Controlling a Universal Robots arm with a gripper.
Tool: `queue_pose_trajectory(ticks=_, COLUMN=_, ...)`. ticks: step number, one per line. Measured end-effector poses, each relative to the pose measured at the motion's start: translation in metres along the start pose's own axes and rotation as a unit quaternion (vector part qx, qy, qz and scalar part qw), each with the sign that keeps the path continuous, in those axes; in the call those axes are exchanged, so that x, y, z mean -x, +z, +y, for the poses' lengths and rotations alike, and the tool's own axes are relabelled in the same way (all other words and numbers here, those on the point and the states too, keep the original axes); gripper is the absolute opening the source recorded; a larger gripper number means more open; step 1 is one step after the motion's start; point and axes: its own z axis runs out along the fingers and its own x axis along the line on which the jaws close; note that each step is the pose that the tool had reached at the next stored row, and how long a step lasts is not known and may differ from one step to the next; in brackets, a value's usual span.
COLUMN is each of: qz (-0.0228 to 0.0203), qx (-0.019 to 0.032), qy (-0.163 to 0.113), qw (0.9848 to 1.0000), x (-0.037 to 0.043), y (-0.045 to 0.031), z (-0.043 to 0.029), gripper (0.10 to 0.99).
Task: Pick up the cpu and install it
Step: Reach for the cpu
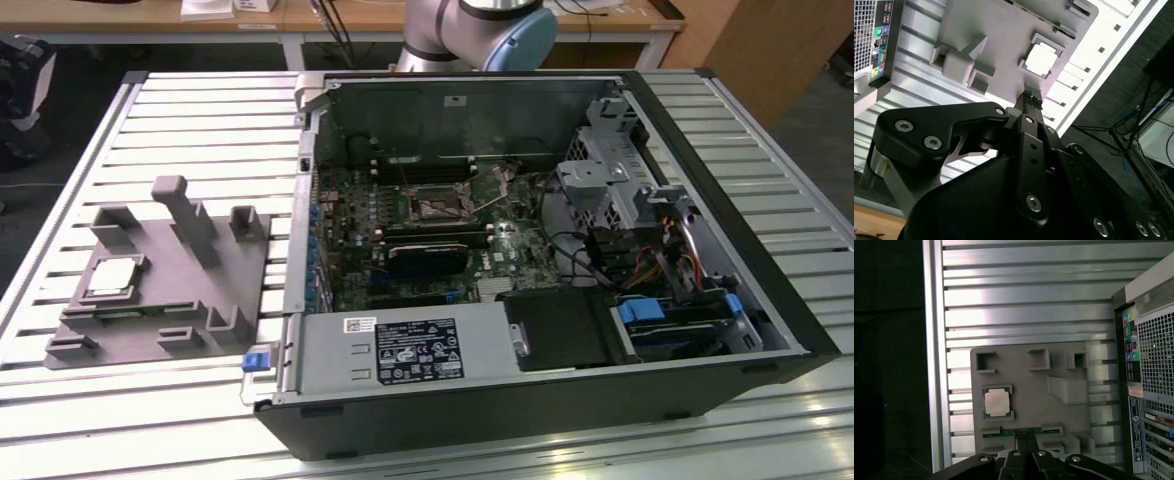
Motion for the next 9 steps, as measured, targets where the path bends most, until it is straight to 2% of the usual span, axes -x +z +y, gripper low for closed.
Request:
queue_pose_trajectory(ticks=5, qz=0.0001, qx=0.0000, qy=0.000, qw=1.0000, x=-0.0071, y=0.0001, z=-0.0006, gripper=0.106)
queue_pose_trajectory(ticks=9, qz=0.0001, qx=0.0000, qy=0.000, qw=1.0000, x=-0.0088, y=0.0002, z=-0.0007, gripper=0.106)
